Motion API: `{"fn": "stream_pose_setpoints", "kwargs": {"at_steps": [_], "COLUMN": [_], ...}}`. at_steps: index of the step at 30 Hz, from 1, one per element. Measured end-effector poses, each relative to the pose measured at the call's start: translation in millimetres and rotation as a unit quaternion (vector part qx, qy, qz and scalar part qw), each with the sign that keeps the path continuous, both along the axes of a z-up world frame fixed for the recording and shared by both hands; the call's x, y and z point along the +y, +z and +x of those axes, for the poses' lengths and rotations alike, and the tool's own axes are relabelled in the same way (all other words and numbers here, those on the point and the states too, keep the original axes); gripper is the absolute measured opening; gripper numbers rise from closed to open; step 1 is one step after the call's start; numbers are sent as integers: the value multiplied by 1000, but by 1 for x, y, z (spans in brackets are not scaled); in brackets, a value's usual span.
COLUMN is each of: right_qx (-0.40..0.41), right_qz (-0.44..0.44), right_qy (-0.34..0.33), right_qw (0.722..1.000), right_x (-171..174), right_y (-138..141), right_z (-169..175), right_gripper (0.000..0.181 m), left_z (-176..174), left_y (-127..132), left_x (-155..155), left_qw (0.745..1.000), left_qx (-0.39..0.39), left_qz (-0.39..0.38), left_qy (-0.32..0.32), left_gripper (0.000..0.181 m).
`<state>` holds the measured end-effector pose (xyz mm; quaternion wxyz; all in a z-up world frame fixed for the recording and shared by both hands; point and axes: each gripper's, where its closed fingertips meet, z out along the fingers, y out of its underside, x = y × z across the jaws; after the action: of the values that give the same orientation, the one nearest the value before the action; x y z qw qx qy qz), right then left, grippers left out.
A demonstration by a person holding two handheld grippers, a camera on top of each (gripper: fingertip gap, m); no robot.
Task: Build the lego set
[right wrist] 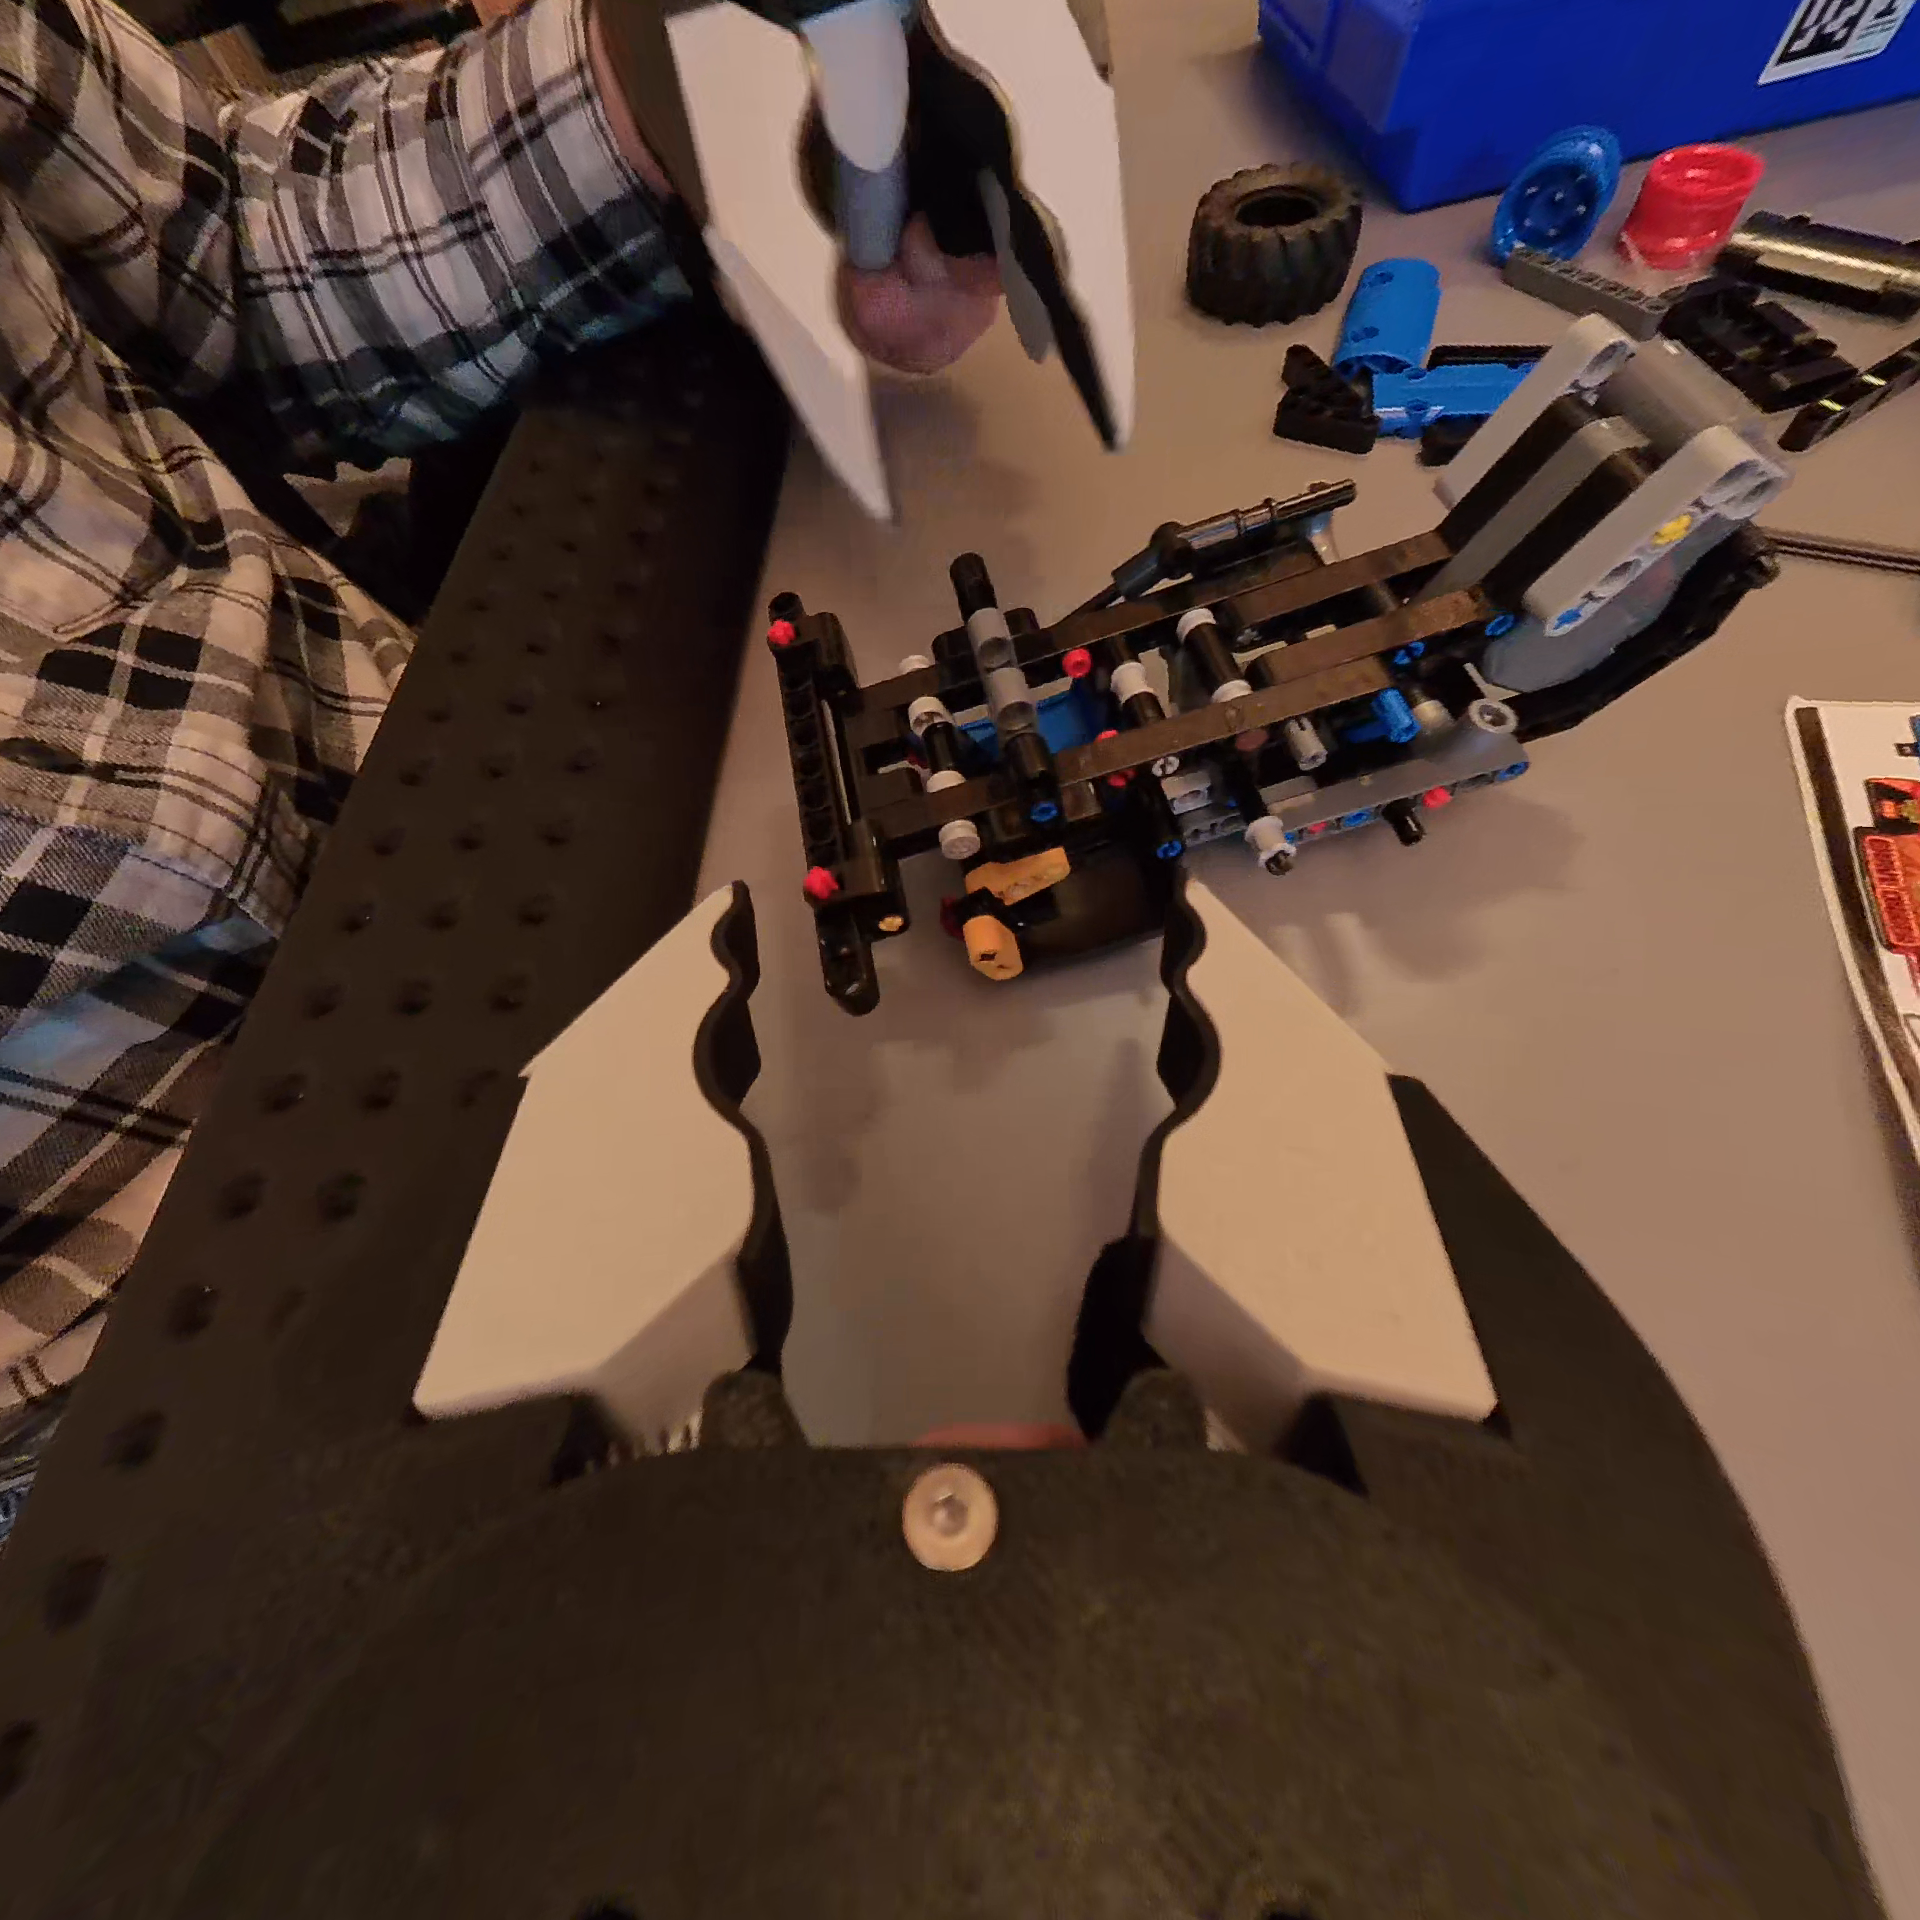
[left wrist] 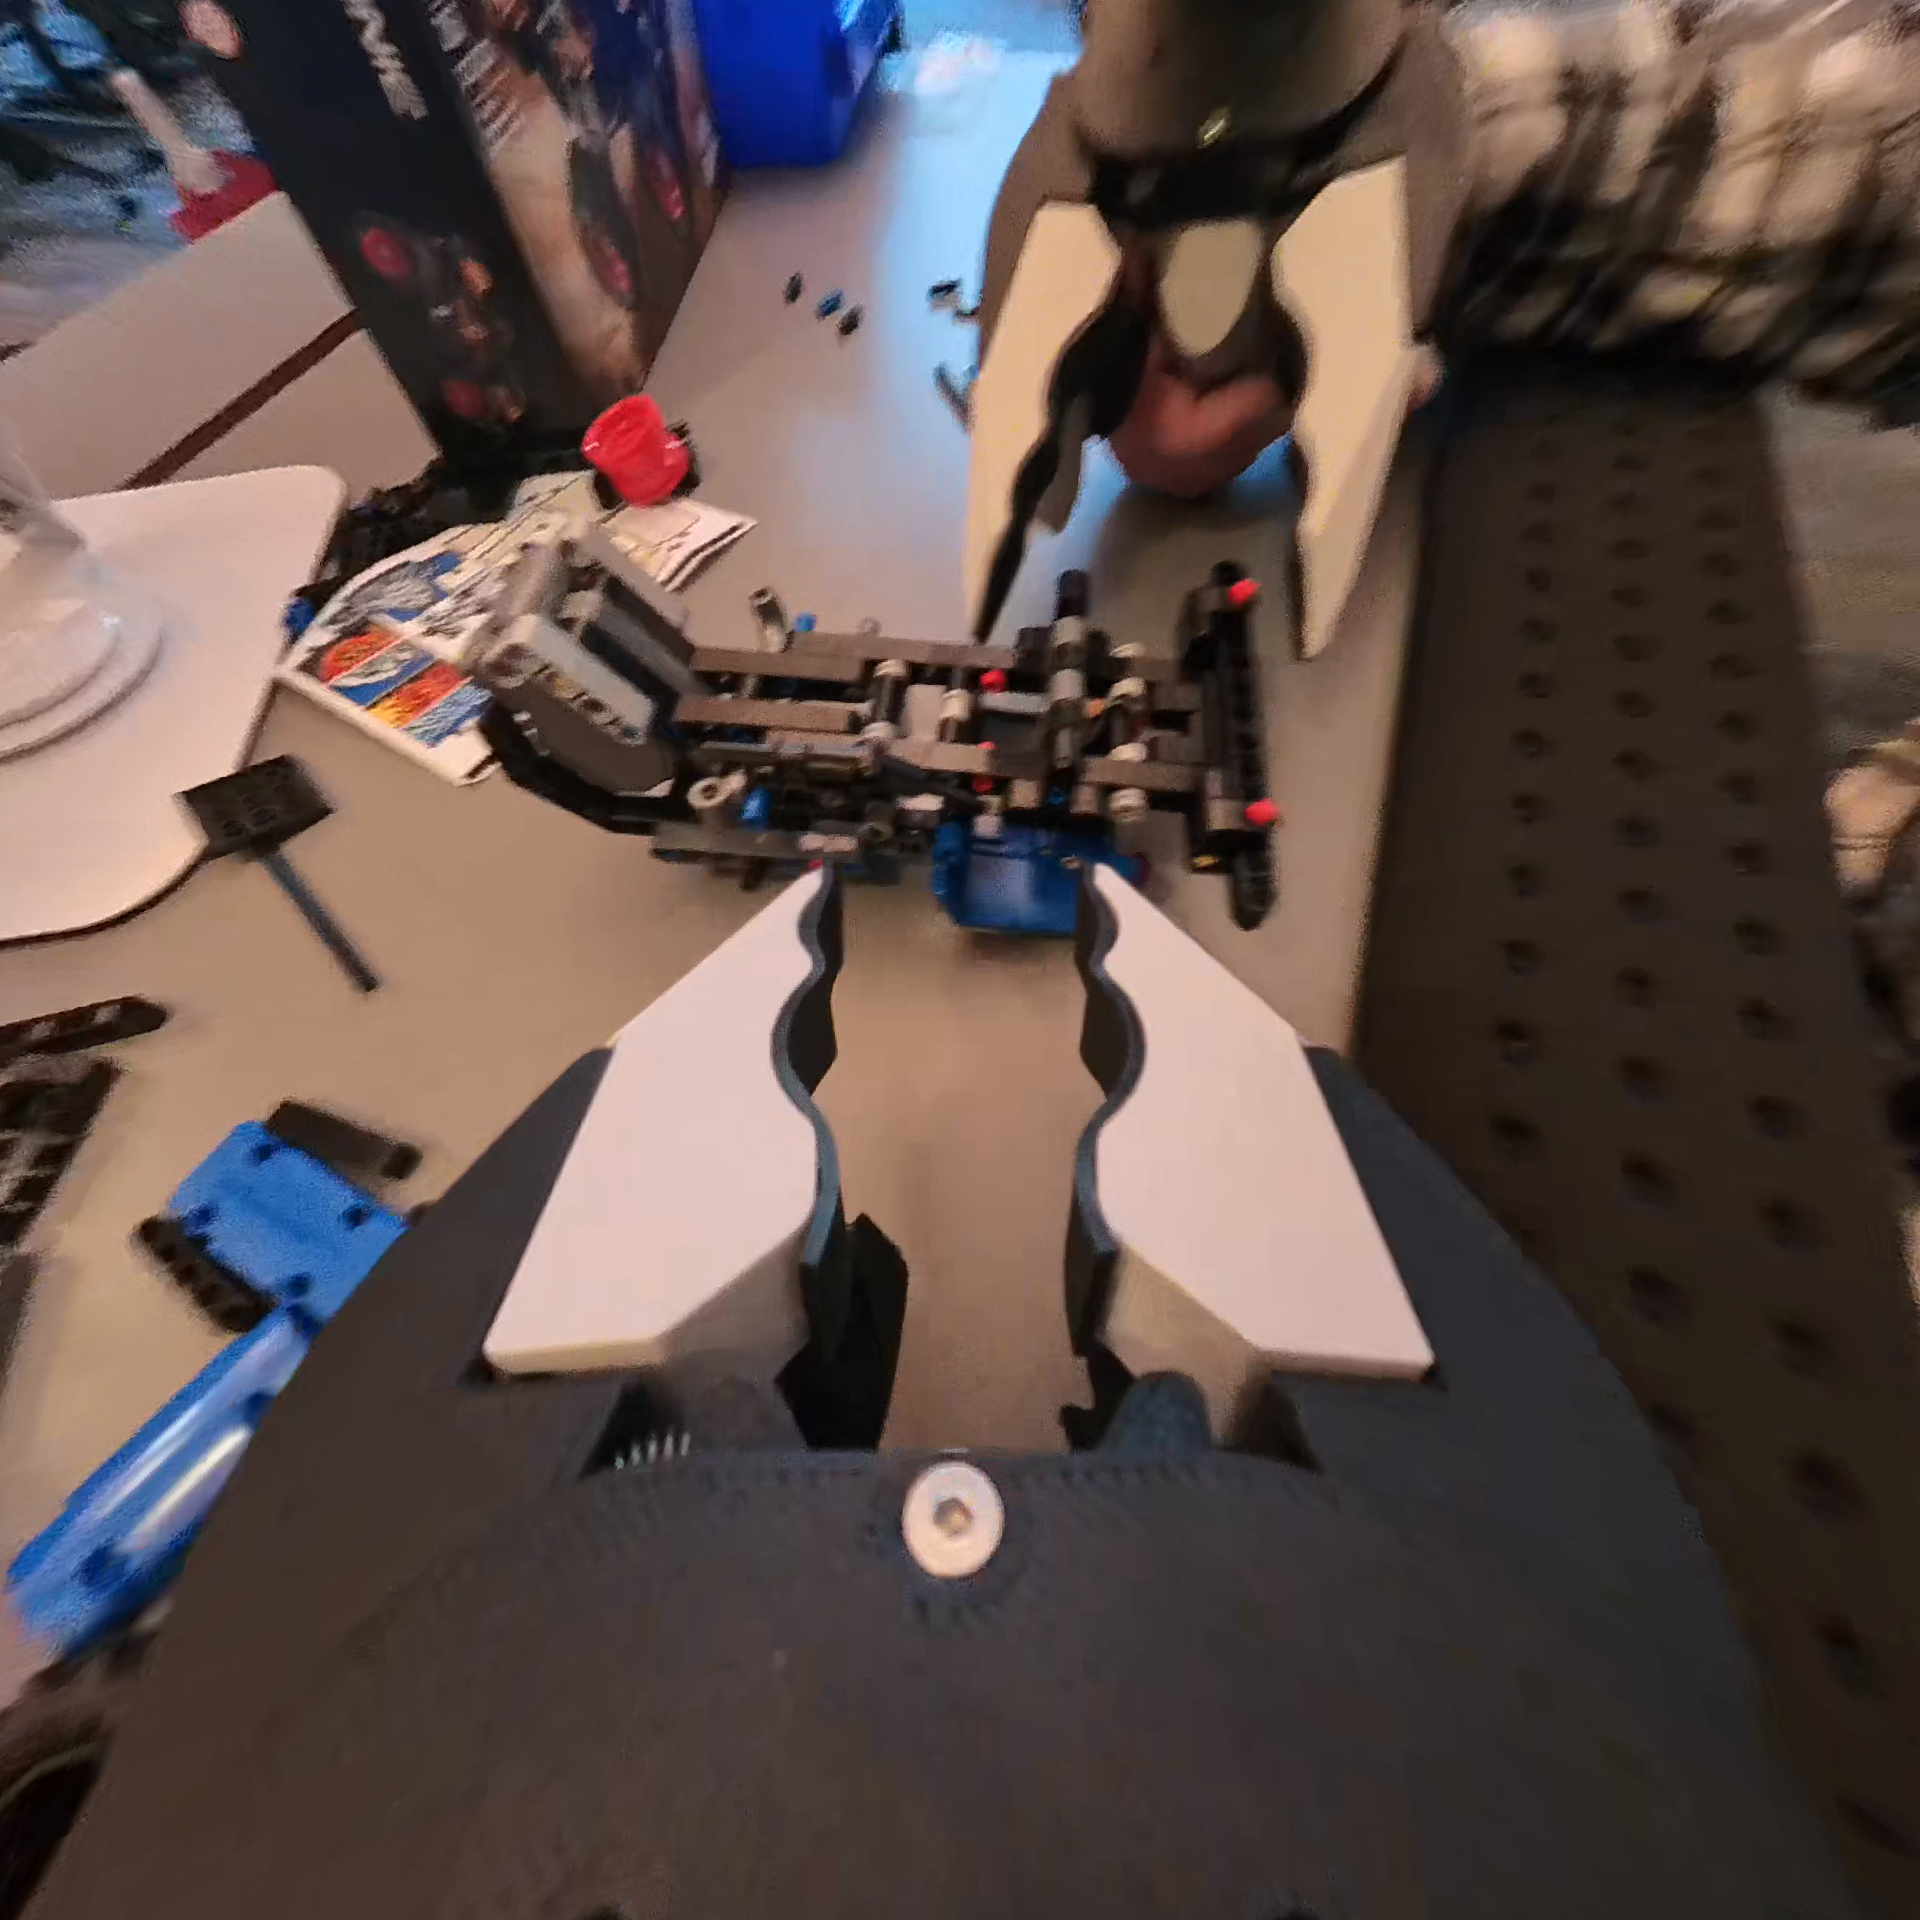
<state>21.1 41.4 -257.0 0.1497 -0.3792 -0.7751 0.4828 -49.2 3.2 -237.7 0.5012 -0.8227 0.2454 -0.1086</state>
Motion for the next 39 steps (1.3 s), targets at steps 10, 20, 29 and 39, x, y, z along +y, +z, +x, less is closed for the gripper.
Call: {"fn": "stream_pose_setpoints", "kwargs": {"at_steps": [10, 20, 29, 39], "right_qx": [-13, 5, 49, 56], "right_qz": [22, 33, 15, 82], "right_qy": [5, -5, -59, -163], "right_qw": [1000, 999, 997, 982], "right_x": [-16, -17, 17, 73], "right_y": [-8, -6, 18, 12], "right_z": [-9, -15, -16, -28], "right_gripper": [71, 79, 75, 58], "left_z": [48, 12, -28, -87], "left_y": [-17, -27, -27, -32], "left_x": [-14, -2, -13, -10], "left_qw": [994, 997, 996, 981], "left_qx": [-2, 65, 74, 128], "left_qz": [-42, -39, -45, -43], "left_qy": [-105, -34, 22, 141], "left_gripper": [68, 43, 50, 42]}}
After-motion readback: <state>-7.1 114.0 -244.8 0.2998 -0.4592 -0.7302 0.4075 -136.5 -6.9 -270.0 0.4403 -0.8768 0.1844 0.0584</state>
